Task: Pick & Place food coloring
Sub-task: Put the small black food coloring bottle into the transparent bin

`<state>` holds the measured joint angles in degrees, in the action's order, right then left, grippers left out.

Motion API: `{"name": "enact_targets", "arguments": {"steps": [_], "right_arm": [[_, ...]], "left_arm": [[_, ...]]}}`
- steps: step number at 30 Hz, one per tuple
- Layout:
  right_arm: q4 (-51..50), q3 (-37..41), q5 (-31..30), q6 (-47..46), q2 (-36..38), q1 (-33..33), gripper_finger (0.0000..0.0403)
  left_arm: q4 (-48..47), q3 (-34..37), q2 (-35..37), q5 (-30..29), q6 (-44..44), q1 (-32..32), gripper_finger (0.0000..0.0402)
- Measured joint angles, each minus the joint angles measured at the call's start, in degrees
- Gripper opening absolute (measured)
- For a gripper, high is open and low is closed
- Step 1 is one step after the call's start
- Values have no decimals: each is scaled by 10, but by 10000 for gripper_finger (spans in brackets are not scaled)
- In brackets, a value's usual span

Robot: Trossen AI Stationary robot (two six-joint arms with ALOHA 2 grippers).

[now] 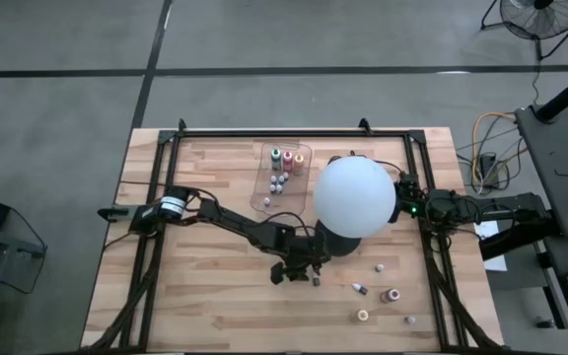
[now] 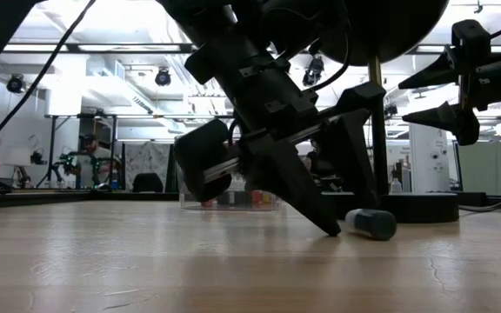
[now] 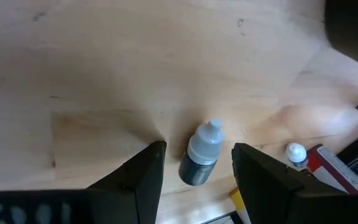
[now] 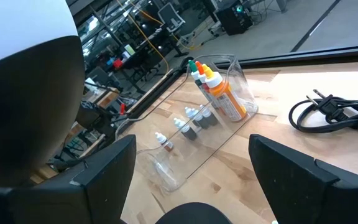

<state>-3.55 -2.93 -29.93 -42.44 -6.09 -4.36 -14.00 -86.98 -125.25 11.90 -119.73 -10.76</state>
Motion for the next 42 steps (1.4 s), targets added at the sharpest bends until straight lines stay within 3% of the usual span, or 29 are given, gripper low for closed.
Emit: {"name": "enact_targets", "arguments": {"steps": [17,22,33,39,42], "right_arm": [[0,0,0,0,0,0,302],[0,0,0,0,0,0,302],[0,0,0,0,0,0,302],[0,0,0,0,0,0,302],[0,0,0,0,-1,0,302]], "left_arm": [[-76,-33,-2,8,42,3,170],[-126,-54,-3,-3,56,3,170],[-138,-86,-5,-38,39,2,170],[-123,-107,-36,59,10,2,170],[-123,-118,-47,75,6,2,170]]}}
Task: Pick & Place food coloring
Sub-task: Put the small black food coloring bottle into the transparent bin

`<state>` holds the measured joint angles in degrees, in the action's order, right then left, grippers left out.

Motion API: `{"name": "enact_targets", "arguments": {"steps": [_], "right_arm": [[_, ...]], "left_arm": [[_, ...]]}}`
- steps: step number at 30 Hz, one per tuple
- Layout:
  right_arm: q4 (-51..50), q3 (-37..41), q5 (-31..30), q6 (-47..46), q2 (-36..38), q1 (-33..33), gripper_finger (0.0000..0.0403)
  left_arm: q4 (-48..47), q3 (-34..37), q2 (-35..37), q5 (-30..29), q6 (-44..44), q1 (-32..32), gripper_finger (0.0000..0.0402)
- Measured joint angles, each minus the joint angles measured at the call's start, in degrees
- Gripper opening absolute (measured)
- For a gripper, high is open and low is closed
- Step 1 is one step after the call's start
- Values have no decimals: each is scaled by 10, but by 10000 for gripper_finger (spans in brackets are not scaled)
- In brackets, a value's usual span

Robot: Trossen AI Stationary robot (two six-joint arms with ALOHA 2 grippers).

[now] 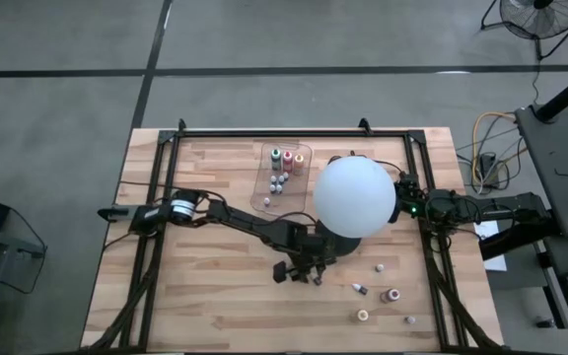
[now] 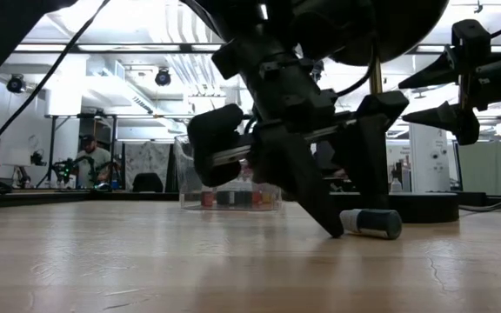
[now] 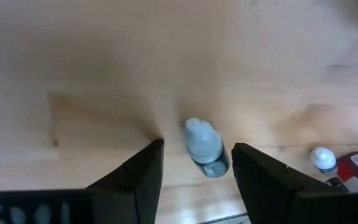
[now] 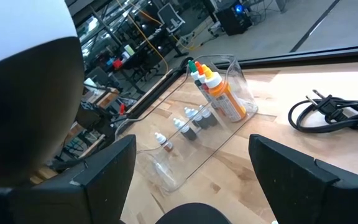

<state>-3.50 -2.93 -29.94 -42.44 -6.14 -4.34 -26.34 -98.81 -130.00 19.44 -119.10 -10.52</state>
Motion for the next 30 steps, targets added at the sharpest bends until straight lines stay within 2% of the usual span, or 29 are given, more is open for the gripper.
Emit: {"name": "enact_targets", "arguments": {"steps": [12,30], "right_arm": [[0,0,0,0,1,0,302],[0,0,0,0,1,0,302]], "left_arm": [[2,-3,-4,-25,-123,7,170],[31,34,-2,-35,-167,14,170]]}}
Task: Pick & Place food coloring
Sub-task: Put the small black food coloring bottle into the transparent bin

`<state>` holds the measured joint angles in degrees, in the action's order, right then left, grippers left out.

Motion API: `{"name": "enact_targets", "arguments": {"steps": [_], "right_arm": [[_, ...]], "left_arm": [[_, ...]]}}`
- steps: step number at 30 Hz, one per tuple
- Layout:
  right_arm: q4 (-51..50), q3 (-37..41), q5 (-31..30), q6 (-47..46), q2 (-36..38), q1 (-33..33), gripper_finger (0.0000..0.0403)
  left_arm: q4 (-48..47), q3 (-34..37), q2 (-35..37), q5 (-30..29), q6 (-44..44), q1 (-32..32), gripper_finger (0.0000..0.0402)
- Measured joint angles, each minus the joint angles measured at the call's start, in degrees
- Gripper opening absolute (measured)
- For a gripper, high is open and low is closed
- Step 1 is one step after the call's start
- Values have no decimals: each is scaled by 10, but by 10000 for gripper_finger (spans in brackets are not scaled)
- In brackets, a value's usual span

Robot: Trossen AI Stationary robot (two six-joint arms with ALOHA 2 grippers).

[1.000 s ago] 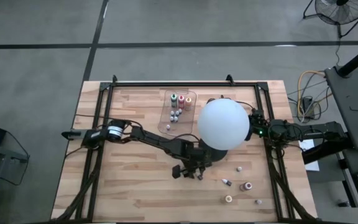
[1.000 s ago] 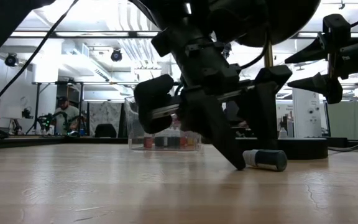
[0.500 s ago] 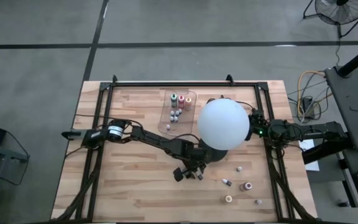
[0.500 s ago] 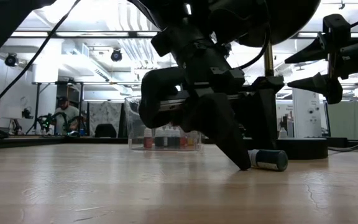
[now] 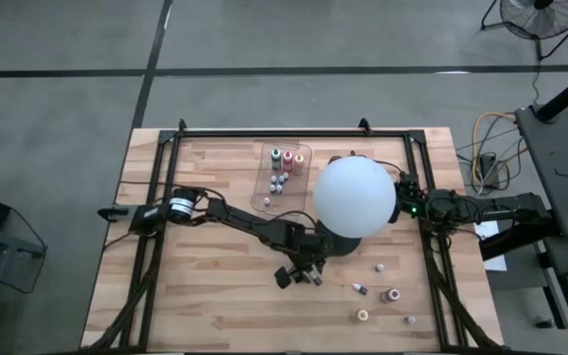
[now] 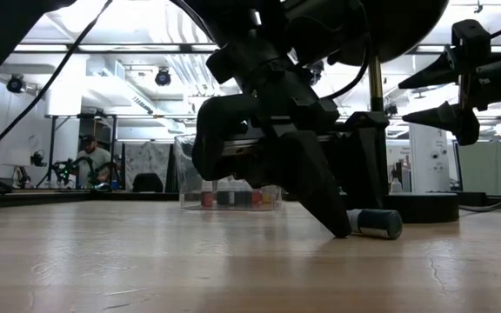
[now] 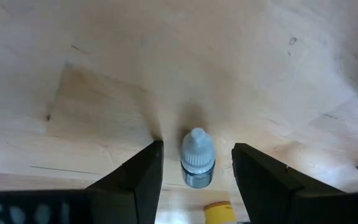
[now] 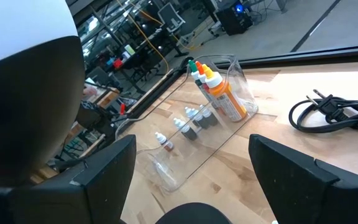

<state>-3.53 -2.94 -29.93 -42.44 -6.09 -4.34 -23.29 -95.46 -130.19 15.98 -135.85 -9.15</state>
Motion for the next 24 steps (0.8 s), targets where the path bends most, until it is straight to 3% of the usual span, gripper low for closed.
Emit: {"name": "enact_targets", "arguments": {"steps": [18,24], "right_arm": [[0,0,0,0,0,0,302],[0,0,0,0,0,0,302]], "left_arm": [[14,22,1,-8,-9,1,168],[13,28,1,-9,-7,1,130]]}}
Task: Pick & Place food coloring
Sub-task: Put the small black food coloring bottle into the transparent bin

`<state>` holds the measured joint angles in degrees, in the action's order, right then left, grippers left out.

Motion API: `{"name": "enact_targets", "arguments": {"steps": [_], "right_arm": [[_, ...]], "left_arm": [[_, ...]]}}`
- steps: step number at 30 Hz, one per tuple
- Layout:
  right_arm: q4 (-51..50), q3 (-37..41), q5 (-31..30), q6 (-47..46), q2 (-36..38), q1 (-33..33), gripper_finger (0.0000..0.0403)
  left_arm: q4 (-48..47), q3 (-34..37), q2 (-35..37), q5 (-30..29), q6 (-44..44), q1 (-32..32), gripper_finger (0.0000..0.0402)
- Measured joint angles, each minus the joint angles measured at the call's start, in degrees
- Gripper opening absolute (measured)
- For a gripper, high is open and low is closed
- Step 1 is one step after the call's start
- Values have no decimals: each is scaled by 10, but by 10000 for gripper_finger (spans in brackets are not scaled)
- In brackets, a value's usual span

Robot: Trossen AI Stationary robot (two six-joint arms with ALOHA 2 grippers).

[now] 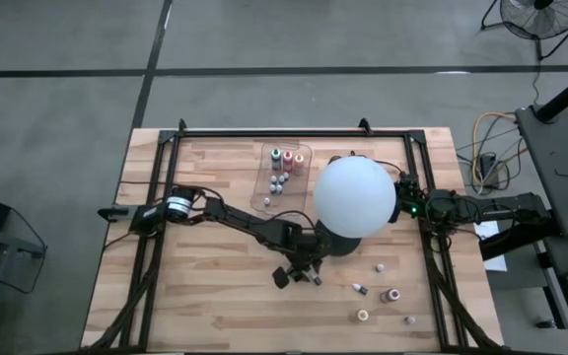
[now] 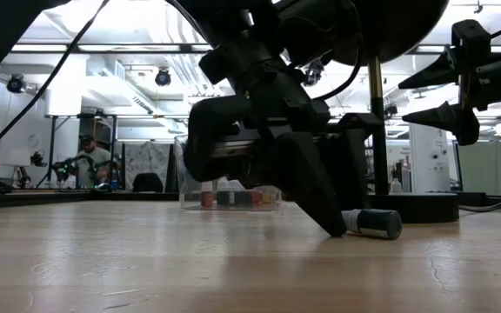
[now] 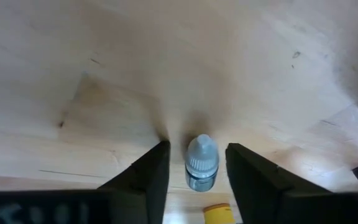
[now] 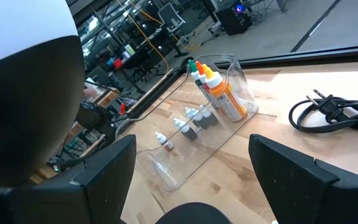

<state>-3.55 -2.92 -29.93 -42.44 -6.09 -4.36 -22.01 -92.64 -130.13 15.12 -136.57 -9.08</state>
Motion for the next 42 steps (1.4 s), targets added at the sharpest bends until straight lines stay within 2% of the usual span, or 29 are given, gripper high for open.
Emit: {"name": "enact_targets", "arguments": {"steps": [7,21,29,42], "right_arm": [[0,0,0,0,0,0,302],[0,0,0,0,0,0,302],[0,0,0,0,0,0,302],[0,0,0,0,0,0,302]], "left_arm": [[-4,1,-7,5,0,0,82],[15,0,-21,15,0,-6,67],[21,0,-21,17,5,-6,29],[19,1,1,17,54,-5,31]]}}
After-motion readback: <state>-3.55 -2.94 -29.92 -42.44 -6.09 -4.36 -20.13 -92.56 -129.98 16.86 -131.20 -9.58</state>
